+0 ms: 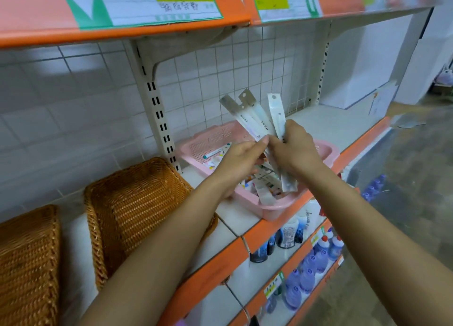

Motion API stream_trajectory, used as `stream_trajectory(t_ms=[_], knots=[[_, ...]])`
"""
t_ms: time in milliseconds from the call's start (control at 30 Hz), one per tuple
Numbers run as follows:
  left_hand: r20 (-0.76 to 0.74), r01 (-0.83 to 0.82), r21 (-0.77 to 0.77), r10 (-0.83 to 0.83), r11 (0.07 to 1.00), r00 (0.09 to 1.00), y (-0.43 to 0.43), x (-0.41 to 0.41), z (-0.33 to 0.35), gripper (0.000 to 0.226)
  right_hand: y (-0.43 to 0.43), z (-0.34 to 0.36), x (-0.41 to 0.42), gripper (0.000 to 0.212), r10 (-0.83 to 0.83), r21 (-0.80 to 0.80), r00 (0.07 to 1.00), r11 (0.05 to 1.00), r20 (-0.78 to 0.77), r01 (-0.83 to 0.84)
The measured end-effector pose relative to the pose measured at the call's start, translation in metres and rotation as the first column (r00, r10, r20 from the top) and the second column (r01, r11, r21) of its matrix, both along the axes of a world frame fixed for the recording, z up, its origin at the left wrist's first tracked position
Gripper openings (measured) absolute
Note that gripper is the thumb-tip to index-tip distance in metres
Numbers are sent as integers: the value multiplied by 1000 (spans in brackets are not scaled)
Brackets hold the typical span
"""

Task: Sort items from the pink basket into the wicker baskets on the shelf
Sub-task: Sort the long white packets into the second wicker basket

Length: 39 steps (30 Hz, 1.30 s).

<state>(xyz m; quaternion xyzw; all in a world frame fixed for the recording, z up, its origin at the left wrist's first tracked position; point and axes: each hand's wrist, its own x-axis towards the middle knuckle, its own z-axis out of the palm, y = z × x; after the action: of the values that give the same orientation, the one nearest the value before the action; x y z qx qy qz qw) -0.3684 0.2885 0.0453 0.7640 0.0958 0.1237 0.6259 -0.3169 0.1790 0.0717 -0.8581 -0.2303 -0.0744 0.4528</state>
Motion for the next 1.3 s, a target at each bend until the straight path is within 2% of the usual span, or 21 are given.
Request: stream_trajectory(t_ms=[67,133,233,367,467,533,600,700,867,967,1033,1100,1167,1300], knots=[[26,-2,-80,4,997,1000,-4,-4,1,30,-2,0,-7,16,26,30,999,999,-32,-25],[60,10,-227,4,974,998,-7,-8,4,26,-4,-2,-14,14,74,76,994,995,-79,-68],[83,7,-451,34,893,996,-9,-15,9,27,-4,-4,-27,12,162,102,979,983,-121,-150],[72,-83,-559,148,825,986,-6,-31,8,21,-2,-7,-47,7,295,61,948,955,-117,-290],[36,-159,-541,212,826,977,-2,-52,8,20,4,-12,-64,10,395,61,913,919,-104,-391],[15,-220,-531,269,818,963,3,-69,8,18,10,-16,-73,13,404,1,912,914,-77,-405],[-7,-299,-511,344,806,939,11,-88,8,16,18,-19,-83,29,366,-79,930,926,-48,-368],[-45,-379,-428,399,821,916,26,-117,7,17,35,-23,-99,39,409,-41,903,908,-132,-417],[-101,-465,-296,456,834,884,50,-158,10,18,60,-18,-141,48,549,161,773,835,-318,-527],[-132,-533,-266,517,803,846,69,-187,10,19,82,-15,-159,39,609,392,580,793,-541,-467],[-164,-552,-236,527,800,834,82,-209,11,20,98,-14,-173,29,650,464,461,757,-604,-460],[-182,-553,-195,524,810,832,94,-232,12,18,114,-14,-189,26,719,511,380,687,-582,-517],[-189,-556,-145,528,819,828,107,-255,14,19,131,-14,-206,29,784,548,337,611,-521,-572],[-181,-581,-57,564,812,806,140,-297,16,20,165,-19,-238,20,786,560,338,610,-517,-560]])
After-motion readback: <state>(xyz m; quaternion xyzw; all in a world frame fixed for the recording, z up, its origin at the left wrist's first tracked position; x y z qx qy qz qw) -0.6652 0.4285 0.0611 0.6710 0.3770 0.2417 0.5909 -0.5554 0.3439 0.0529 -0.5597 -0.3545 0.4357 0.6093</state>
